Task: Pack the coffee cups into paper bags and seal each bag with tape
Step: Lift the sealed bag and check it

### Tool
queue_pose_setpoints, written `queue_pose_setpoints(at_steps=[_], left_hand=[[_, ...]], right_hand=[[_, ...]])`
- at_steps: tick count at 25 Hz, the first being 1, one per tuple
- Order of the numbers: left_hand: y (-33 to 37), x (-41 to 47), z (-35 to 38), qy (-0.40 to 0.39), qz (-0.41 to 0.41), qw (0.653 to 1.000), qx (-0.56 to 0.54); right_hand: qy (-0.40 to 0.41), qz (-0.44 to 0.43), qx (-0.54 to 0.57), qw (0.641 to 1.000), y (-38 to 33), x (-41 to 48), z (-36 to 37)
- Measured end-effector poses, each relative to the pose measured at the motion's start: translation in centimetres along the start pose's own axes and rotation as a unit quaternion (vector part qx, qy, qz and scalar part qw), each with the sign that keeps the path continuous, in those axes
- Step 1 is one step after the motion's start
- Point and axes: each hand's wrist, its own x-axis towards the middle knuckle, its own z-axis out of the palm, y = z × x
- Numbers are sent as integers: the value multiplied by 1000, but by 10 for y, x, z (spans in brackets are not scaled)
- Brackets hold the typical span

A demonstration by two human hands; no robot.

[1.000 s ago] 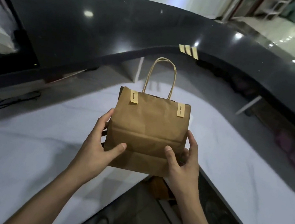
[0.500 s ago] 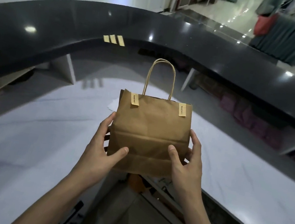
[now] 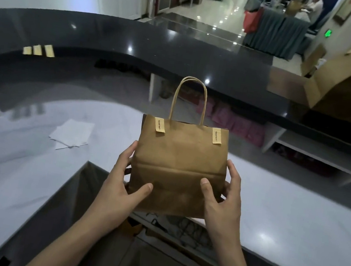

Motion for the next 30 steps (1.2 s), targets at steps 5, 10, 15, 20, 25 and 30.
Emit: queue_pose_setpoints(at_steps=[5,10,15,20,25,30], left_hand=[[9,18,56,-69,10,998,-1],[21,42,95,-120,23,992,23],[32,80,126,-140,45,988,35],[60,137,152,-158,79,984,29],[93,198,169,-179,128,975,19],[123,241,193,-170,169,971,1]], right_hand=[[63,26,12,998,17,6,-52],[120,38,23,992,25,18,-85],[157,35,23,987,21,46,-103],[198,17,32,979,1,92,-115],[241,-26,29,970,-18,141,-122],[256,-54,47,964,-29,183,-139]])
